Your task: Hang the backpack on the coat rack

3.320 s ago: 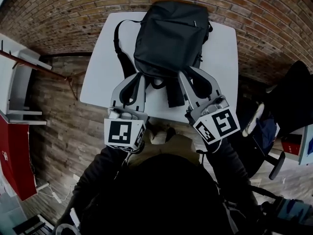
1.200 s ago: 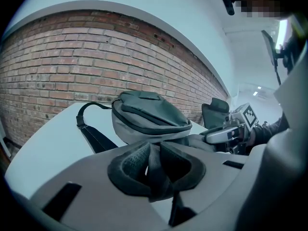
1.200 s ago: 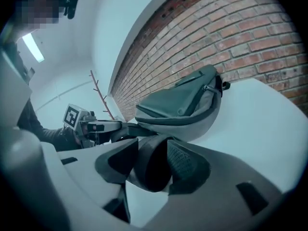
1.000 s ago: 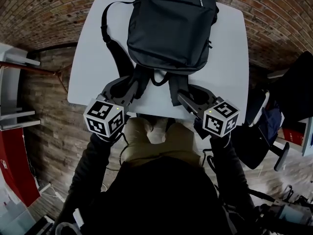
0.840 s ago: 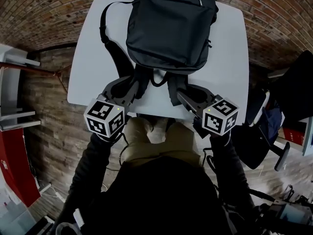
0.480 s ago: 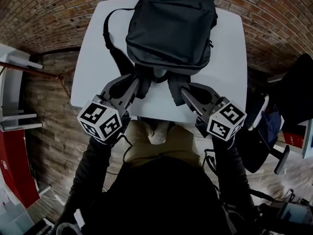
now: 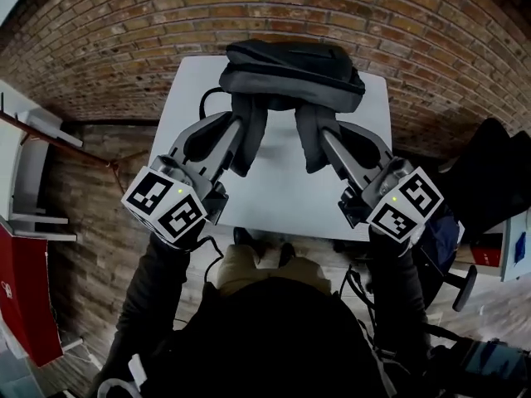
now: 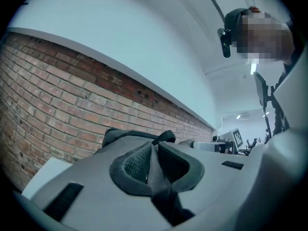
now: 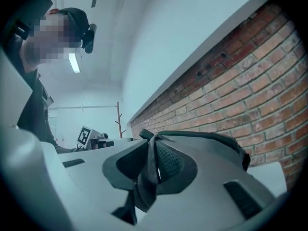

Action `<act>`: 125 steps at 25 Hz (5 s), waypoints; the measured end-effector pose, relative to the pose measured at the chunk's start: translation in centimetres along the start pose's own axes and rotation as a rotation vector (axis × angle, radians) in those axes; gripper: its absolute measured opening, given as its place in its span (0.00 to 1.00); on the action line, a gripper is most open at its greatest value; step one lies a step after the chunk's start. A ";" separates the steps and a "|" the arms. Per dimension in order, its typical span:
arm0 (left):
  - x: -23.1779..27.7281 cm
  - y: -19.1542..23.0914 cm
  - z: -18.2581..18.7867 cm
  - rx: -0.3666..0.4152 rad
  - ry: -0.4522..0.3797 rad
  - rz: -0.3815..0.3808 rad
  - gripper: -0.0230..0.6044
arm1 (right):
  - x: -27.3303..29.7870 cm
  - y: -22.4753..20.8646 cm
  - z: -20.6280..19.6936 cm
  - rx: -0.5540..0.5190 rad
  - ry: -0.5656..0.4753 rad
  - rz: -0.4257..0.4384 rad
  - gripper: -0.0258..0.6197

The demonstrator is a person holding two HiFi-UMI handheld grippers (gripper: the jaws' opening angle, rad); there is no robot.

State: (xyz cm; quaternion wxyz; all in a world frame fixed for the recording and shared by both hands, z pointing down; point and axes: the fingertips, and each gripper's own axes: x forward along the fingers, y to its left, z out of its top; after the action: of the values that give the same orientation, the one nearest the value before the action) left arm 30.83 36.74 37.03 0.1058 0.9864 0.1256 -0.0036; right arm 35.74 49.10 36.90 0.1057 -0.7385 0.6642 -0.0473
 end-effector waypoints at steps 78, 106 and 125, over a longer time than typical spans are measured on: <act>-20.7 -6.3 22.6 0.328 -0.527 0.399 0.12 | 7.2 21.7 17.5 0.005 -0.435 0.629 0.11; -58.5 9.3 26.4 0.434 -0.518 0.782 0.12 | 33.0 53.6 7.2 0.111 -0.322 0.925 0.11; -65.6 23.7 28.0 0.423 -0.544 0.822 0.12 | 48.0 58.2 3.3 0.075 -0.298 0.955 0.11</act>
State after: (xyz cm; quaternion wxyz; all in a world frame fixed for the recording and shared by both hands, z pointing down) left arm -26.26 -7.70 16.81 -0.0738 0.9174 -0.3065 -0.2427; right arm -14.66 -3.71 17.57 0.2356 -0.3466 0.9036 0.0887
